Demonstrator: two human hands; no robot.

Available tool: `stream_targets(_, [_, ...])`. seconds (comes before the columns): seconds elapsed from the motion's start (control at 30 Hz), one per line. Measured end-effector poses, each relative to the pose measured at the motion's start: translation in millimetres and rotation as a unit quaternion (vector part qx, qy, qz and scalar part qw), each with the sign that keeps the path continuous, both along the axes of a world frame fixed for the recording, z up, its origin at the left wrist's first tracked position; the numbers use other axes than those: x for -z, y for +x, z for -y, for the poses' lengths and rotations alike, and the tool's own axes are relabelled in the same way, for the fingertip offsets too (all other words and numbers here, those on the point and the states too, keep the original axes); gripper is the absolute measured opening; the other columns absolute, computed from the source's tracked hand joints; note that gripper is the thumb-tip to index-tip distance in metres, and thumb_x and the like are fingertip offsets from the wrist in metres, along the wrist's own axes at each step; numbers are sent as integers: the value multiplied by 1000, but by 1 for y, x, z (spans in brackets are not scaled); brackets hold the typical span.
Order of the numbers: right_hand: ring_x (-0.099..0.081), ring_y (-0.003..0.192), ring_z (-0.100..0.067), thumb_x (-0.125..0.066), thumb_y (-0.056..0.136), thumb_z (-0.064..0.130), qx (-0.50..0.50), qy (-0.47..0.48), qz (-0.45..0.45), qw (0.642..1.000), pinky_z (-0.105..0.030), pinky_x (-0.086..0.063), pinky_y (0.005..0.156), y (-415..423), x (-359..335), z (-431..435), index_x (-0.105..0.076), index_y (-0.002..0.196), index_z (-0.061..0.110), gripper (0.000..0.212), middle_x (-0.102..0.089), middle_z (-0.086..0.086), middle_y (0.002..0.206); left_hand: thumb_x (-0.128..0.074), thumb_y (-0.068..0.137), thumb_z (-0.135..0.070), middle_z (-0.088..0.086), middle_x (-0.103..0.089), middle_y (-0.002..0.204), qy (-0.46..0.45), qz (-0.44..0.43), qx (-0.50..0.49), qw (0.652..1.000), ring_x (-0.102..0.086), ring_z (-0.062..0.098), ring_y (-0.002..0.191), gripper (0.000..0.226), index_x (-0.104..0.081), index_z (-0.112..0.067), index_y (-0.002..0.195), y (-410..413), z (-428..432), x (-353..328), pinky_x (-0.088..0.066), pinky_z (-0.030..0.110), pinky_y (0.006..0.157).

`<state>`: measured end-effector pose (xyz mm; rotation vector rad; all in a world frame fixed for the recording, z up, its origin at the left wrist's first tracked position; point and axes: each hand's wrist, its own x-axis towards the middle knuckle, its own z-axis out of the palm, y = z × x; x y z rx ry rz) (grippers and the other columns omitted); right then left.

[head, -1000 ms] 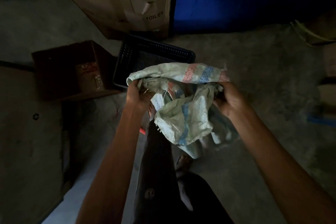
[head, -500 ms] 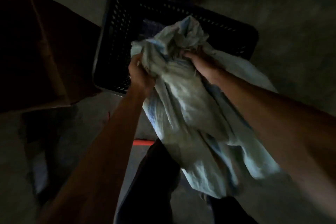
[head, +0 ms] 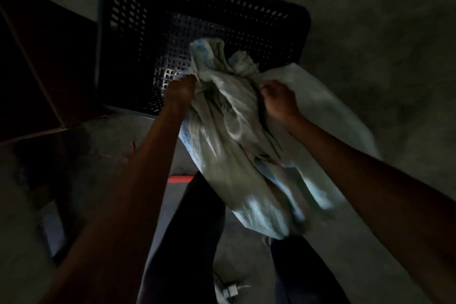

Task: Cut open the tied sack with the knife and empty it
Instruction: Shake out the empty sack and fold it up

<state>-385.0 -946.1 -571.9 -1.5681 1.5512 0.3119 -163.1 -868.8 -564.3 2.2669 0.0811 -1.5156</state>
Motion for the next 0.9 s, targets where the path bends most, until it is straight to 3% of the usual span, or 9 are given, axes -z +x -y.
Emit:
stream_targets(0.1, [-56,126,-26,-50,100,21,-5,32,-11,999,-27,-38,102,-32,-68,-12,-66,126,12,32,-63,-10,135,-52,99,-33,26,-65,132,-5,63,81,995,-63,39,124,48,-64,5,126,-36,-9,-75,-52,43,106])
stream_targets(0.23, [-58,123,-31,-50,99,17,56,64,-32,996,-33,-42,101,-101,-134,-48,-67,122,8,30,-64,-15,131,-51,102,-23,25,-70,124,-8,34,205,978,-66,39,120,38,-70,4,121,-118,-32,-151,-52,47,105])
stream_targets(0.37, [-58,121,-33,-47,97,18,188,61,-76,977,-35,-46,96,-192,-166,-108,-69,116,14,29,-67,-13,126,-60,99,-13,28,-74,114,-52,35,337,939,-70,40,112,26,-76,3,112,-219,-68,-186,-54,43,100])
stream_targets(0.47, [-56,124,-28,-48,92,13,259,78,-93,958,-32,-45,99,-269,-167,-160,-67,119,16,33,-65,-8,129,-67,92,-7,23,-77,110,-97,69,466,877,-74,37,104,23,-77,-1,112,-298,-98,-187,-51,38,95])
stream_targets(0.6, [-57,125,-26,-50,86,8,314,108,-107,937,-30,-47,98,-363,-129,-216,-64,125,16,42,-65,-7,131,-70,90,-12,16,-75,119,-143,85,581,797,-69,33,109,31,-73,-6,121,-400,-118,-158,-42,28,95])
stream_targets(0.9, [-55,124,-35,-45,98,20,407,120,-82,902,-33,-44,93,-498,46,-276,-58,126,3,36,-58,-17,132,-59,97,-28,10,-63,135,-258,169,753,582,-53,25,131,41,-62,-12,135,-571,-113,-15,-41,32,105])
